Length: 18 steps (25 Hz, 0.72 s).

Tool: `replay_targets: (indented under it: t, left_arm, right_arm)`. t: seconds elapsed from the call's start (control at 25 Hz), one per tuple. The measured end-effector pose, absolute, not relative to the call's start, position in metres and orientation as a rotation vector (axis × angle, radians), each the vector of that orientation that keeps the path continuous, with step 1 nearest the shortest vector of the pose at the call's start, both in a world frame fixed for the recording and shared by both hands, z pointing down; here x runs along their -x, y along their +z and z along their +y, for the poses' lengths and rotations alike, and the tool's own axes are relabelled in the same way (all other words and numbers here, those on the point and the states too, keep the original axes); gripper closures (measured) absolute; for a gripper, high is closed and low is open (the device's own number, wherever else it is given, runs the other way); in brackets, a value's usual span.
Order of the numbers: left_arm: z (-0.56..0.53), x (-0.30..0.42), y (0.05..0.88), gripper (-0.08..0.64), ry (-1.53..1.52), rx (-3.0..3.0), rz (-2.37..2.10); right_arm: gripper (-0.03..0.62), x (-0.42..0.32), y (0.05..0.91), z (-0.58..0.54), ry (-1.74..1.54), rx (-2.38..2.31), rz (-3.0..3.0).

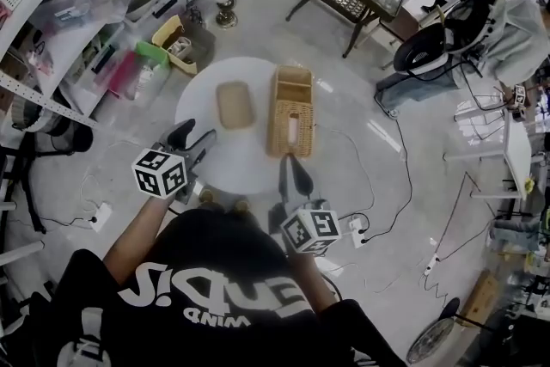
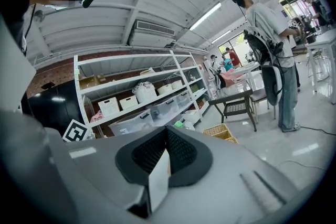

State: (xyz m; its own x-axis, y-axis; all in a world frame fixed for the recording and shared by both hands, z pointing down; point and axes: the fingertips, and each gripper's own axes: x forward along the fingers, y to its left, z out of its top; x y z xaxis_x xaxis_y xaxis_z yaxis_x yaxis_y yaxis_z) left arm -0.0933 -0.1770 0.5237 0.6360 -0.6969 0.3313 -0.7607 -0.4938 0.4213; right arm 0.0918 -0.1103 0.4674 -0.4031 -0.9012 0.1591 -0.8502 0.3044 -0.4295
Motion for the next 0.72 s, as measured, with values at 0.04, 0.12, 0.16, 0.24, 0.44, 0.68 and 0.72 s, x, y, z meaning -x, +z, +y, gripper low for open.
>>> replay_targets:
  t: [0.04,0.12,0.16,0.24,0.44,0.68,0.72]
  left_arm:
    - [-0.181,0.093,0.53,0.281,0.171,-2.314,-1.131]
    - [-0.19,0.091,0.543,0.27,0.192,-2.295,-1.122]
    - [-0.194,0.09,0.549,0.267,0.202,-2.283,-1.118]
    - [-0.201,0.089,0.563,0.265,0.222,-2.26,-1.11]
    - [-0.218,0.083,0.598,0.265,0.266,-2.201,-1.099]
    - [-0.234,0.079,0.641,0.272,0.326,-2.122,-1.084]
    - [-0.236,0.078,0.648,0.272,0.339,-2.111,-1.079]
  right_arm:
    - [0.592,-0.093,0.469,-0.111,-0.699,1.66,2.439]
    - [0.592,-0.096,0.472,-0.114,-0.71,1.68,2.425]
    - [0.592,-0.097,0.473,-0.116,-0.719,1.689,2.416]
    - [0.592,-0.099,0.476,-0.118,-0.732,1.706,2.402]
    - [0.594,-0.103,0.482,-0.126,-0.738,1.747,2.398]
    - [0.592,-0.104,0.491,-0.135,-0.768,1.775,2.403]
    - [0.593,-0.104,0.493,-0.137,-0.776,1.78,2.399]
